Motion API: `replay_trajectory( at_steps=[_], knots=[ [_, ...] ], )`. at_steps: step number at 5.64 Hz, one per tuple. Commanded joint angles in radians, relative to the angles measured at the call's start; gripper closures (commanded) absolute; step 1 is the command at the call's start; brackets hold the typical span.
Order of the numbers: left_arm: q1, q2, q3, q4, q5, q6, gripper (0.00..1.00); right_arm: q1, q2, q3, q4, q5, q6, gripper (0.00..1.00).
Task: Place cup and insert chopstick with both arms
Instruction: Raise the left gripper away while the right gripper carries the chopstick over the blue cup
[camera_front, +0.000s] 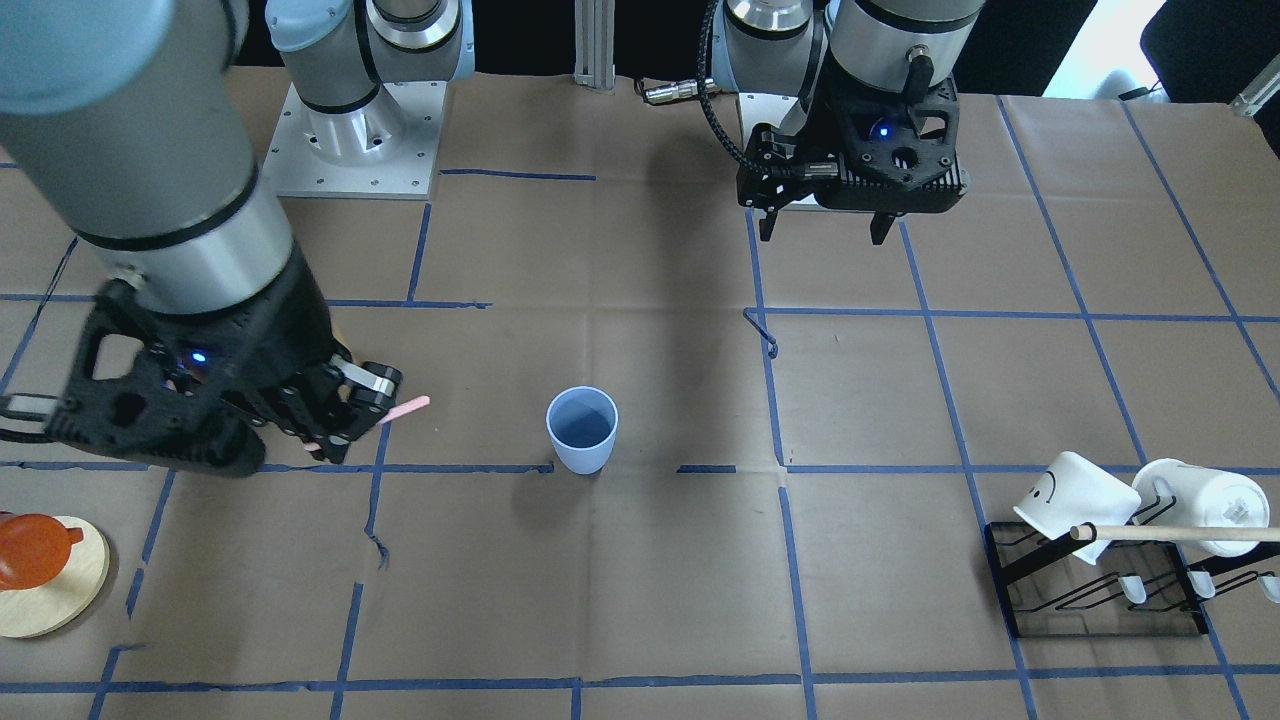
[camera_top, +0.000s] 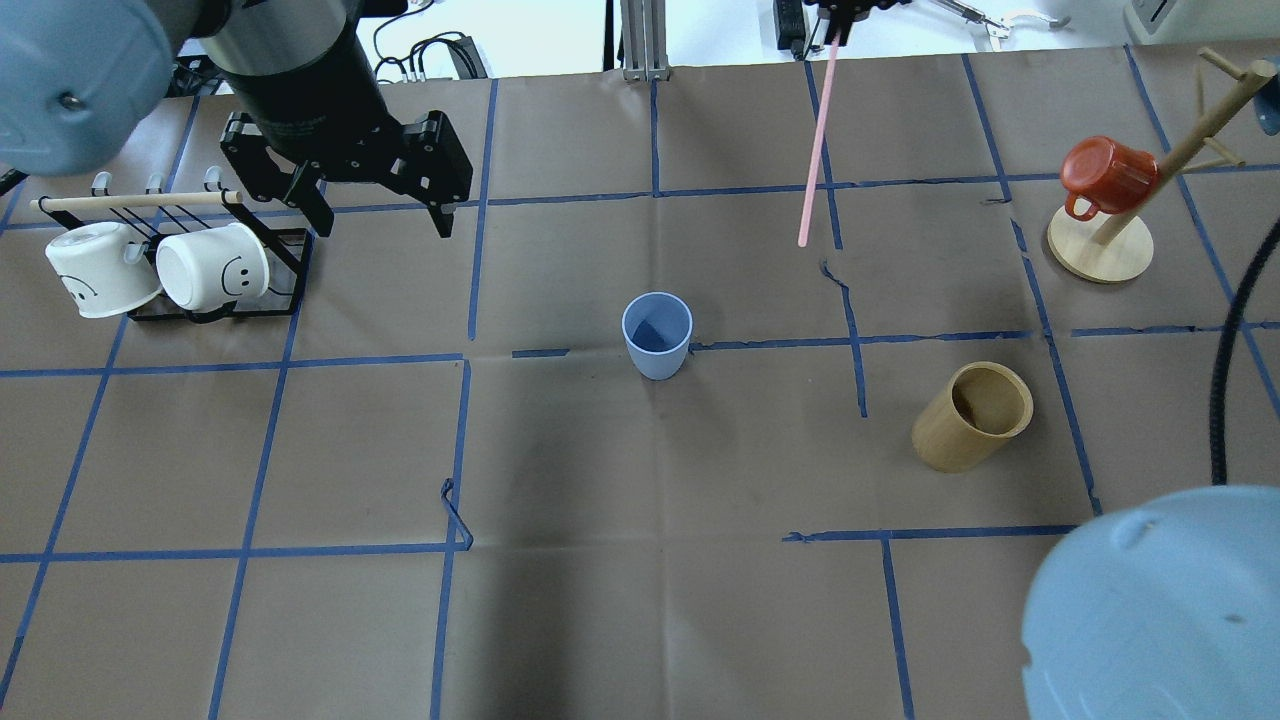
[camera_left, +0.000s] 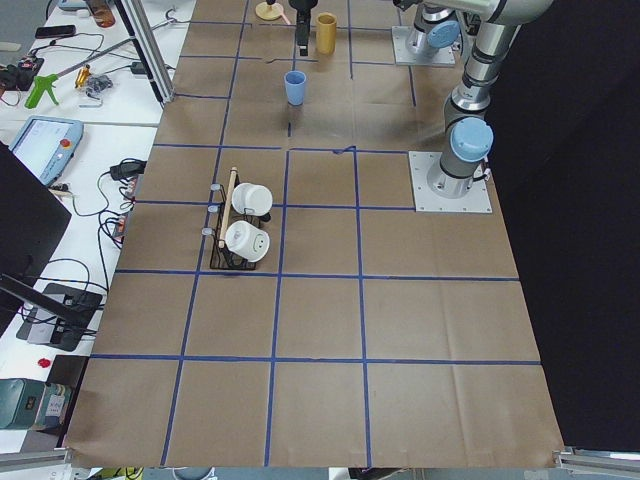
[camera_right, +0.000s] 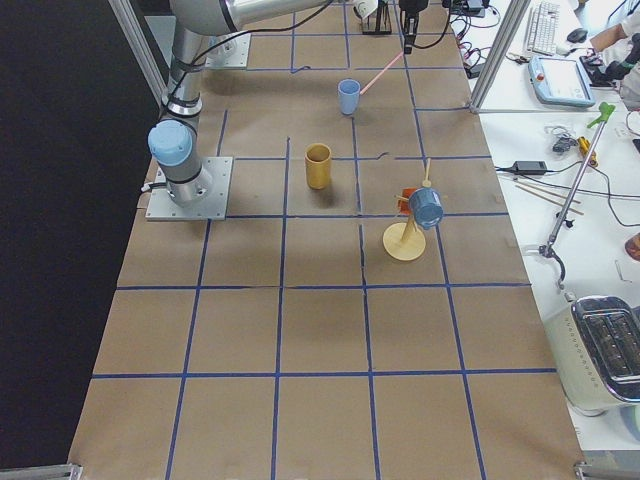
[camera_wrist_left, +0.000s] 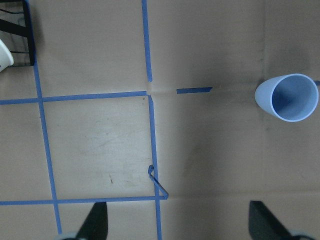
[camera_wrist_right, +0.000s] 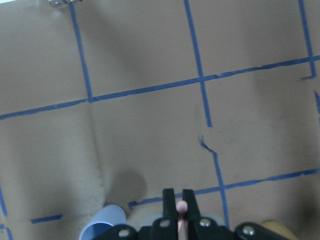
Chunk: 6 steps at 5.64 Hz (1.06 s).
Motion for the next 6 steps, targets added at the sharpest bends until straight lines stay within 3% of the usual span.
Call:
replay_trajectory(
  at_steps=[1, 3, 6],
  knots=[
    [0.02, 0.029, -0.042, 0.035, 0.004, 0.026, 0.01, 0.125, 0.117, -0.087, -0.07, -0.002, 0.181, 0.92],
    [0.019, 0.023, -0.034, 0.024, -0.039, -0.074, 0.01, 0.158, 0.156, -0.064, -0.079, -0.003, 0.217, 0.92],
    [0.022, 0.02, -0.029, 0.024, -0.056, -0.073, 0.01, 0.158, 0.127, 0.029, -0.033, -0.005, 0.217, 0.92]
  ],
)
